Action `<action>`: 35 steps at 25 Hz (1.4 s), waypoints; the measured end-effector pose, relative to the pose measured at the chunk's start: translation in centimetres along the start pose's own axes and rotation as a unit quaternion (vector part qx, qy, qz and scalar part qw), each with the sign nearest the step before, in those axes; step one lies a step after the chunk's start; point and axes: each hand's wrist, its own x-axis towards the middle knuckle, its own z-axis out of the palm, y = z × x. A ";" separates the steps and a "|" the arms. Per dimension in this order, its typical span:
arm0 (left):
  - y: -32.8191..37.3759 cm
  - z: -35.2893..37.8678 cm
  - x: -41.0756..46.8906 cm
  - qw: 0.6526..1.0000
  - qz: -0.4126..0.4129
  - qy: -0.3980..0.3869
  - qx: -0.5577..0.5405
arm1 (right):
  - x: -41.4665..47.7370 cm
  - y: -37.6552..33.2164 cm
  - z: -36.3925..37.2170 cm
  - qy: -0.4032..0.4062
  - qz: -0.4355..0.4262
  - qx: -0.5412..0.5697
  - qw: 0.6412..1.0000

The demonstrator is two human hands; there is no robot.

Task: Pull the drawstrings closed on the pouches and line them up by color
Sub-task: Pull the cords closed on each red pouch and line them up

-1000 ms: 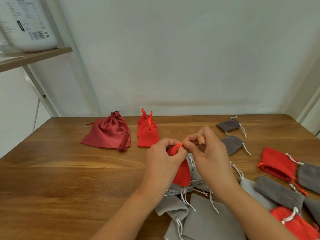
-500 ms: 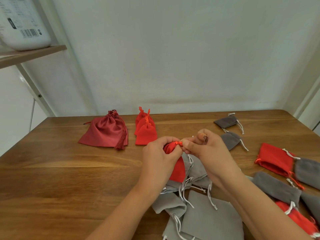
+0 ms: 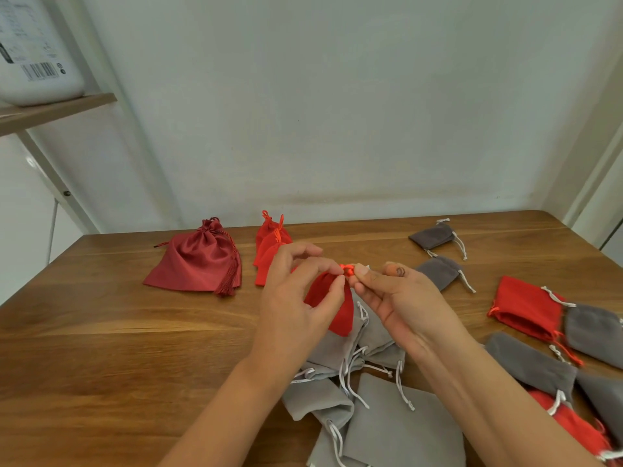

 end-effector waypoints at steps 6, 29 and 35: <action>-0.9 0.2 0.1 0.999 -0.004 0.033 0.035 | -0.4 0.7 0.5 0.018 -0.041 -0.029 0.999; -0.8 -0.2 0.5 0.997 -0.003 -0.006 0.072 | -1.1 1.3 1.0 -0.003 -0.104 -0.101 0.990; -0.4 -0.3 0.6 0.995 0.042 0.029 0.083 | -1.3 1.0 1.2 -0.009 -0.137 -0.139 0.981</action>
